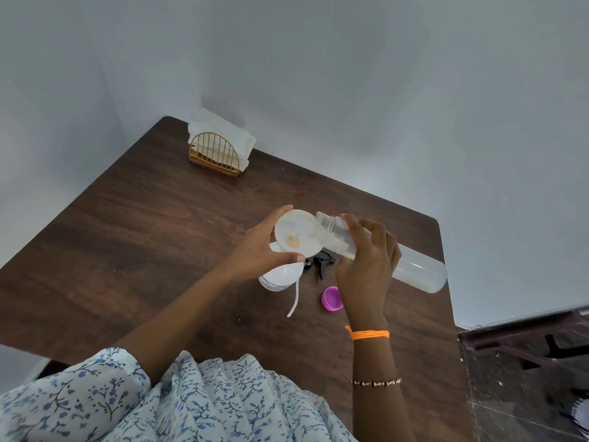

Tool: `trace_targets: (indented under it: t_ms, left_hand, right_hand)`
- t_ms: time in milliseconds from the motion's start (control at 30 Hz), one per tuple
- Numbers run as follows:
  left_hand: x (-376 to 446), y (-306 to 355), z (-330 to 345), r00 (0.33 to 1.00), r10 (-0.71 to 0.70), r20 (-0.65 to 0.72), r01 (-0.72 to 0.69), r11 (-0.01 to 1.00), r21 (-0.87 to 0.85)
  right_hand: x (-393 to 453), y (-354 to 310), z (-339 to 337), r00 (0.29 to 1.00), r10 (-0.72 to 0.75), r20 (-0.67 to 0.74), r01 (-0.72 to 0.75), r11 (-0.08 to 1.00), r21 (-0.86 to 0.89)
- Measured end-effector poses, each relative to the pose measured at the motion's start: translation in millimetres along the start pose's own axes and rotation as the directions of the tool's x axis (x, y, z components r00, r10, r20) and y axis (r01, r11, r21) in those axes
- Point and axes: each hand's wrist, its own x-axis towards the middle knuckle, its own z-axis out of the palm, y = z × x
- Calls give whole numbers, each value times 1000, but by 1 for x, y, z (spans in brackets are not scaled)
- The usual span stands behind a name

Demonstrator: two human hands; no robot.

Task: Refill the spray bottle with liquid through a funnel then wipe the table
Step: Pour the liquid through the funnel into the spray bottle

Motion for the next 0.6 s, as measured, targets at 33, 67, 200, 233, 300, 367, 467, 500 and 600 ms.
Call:
trace_targets:
  t_ms: [33, 67, 200, 233, 300, 367, 467, 500, 600]
  left_hand:
    - [0, 0, 0, 1000, -4, 1, 4, 1000, -9]
    - [0, 0, 0, 1000, -5, 2, 5, 1000, -12]
    - [0, -1, 0, 1000, -3, -1, 3, 1000, 5]
    - [0, -1, 0, 1000, -2, -1, 2, 1000, 6]
    - [0, 0, 0, 1000, 0, -1, 0, 1000, 0]
    - [0, 0, 0, 1000, -1, -5, 1, 1000, 1]
    - [0, 0, 0, 1000, 1, -8, -1, 1000, -2]
    - [0, 0, 0, 1000, 2, -10, -2, 1000, 1]
    - [0, -1, 0, 1000, -3, -13, 3, 1000, 0]
  right_hand:
    - [0, 0, 0, 1000, -1, -4, 1, 1000, 1]
    - [0, 0, 0, 1000, -3, -9, 3, 1000, 2]
    - [0, 0, -1, 1000, -7, -14, 7, 1000, 6]
    - [0, 1, 0, 1000, -6, -14, 6, 1000, 8]
    - [0, 2, 0, 1000, -7, -20, 7, 1000, 8]
    - [1, 3, 1, 1000, 3, -24, -3, 1000, 23]
    - [1, 4, 2, 999, 32, -24, -30, 998, 59]
    - [1, 3, 2, 999, 42, -24, -40, 996, 78]
    - [2, 2, 2, 996, 84, -32, -77, 980, 184]
